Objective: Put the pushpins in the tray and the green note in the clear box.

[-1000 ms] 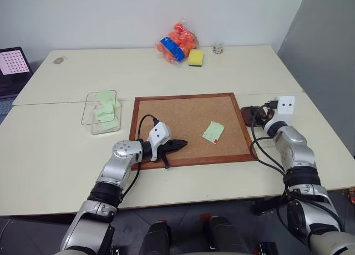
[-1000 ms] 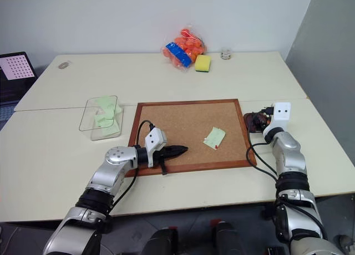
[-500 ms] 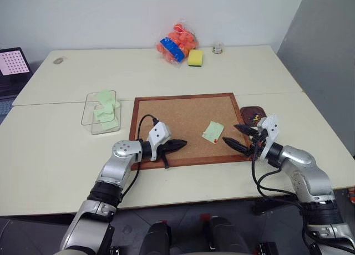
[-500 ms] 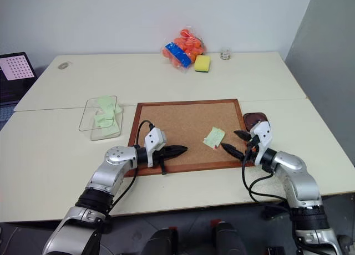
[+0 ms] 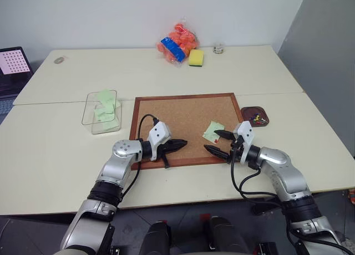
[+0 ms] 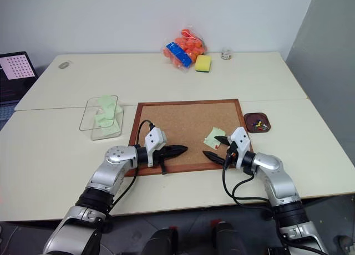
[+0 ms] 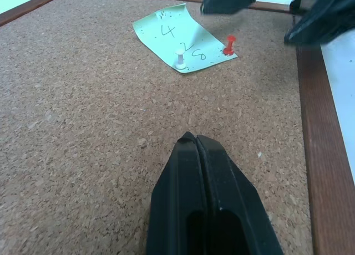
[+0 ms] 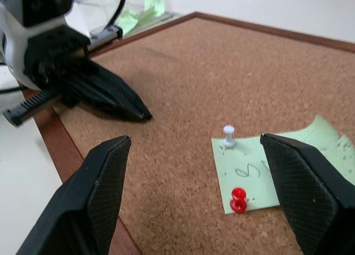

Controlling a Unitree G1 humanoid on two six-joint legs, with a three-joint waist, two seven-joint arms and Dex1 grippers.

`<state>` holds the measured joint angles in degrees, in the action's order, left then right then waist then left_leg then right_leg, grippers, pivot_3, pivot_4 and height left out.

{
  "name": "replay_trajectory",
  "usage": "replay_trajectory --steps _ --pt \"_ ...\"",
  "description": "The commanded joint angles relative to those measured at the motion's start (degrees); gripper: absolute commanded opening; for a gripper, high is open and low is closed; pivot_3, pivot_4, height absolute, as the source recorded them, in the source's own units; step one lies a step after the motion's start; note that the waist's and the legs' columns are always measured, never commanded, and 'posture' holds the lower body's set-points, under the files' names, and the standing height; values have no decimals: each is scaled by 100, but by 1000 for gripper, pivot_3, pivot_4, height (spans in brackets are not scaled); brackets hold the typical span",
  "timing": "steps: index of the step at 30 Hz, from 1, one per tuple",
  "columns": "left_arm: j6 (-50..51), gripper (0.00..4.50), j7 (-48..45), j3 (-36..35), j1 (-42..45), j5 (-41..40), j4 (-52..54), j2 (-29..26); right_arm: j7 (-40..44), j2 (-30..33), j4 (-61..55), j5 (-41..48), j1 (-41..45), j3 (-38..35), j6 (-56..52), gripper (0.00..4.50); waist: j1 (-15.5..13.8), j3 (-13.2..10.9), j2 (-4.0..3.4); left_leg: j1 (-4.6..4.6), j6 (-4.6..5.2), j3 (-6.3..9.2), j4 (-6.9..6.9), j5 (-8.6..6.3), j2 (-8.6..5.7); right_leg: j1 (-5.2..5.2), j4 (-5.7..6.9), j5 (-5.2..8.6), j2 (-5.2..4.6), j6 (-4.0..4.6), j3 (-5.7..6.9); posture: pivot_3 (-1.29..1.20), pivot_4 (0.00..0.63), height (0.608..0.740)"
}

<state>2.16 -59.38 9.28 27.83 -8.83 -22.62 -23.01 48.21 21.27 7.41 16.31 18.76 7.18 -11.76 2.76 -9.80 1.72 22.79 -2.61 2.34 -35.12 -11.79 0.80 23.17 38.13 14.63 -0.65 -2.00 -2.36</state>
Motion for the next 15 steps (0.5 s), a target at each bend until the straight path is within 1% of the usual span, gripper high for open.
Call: replay_trajectory --steps 1,8,10,12,13,15 --pt "43 0 42 -27 -76 83 18 -127 114 -40 297 -134 162 25 323 3965 4 0 0 0 0 0 0 0 0 0 0 0 0 0 0 0 150 740" --pt "35 0 73 -29 -67 96 4 -144 186 -62 714 -251 301 50 613 3965 12 0 0 -2 0 0 0 0 2 0 1 0 3 0 -1 0 150 740" --pt "27 0 74 -17 -70 106 12 -144 185 -97 800 -250 353 51 651 3601 14 0 0 -2 0 1 0 0 3 0 1 0 3 1 0 0 150 740" --pt "24 0 72 -11 -71 111 17 -147 183 -136 856 -250 401 58 672 3333 17 0 0 -3 0 1 0 0 3 0 2 -1 3 1 0 0 150 740" --pt "23 0 70 -8 -71 114 19 -151 183 -153 876 -252 419 64 680 3030 19 0 0 -3 0 1 0 0 3 0 2 -1 3 2 -1 0 150 740" --pt "15 0 71 -3 -67 121 12 -153 188 -175 917 -263 443 72 706 2578 20 0 0 -4 0 1 0 0 4 0 2 -1 4 2 -1 0 150 740"
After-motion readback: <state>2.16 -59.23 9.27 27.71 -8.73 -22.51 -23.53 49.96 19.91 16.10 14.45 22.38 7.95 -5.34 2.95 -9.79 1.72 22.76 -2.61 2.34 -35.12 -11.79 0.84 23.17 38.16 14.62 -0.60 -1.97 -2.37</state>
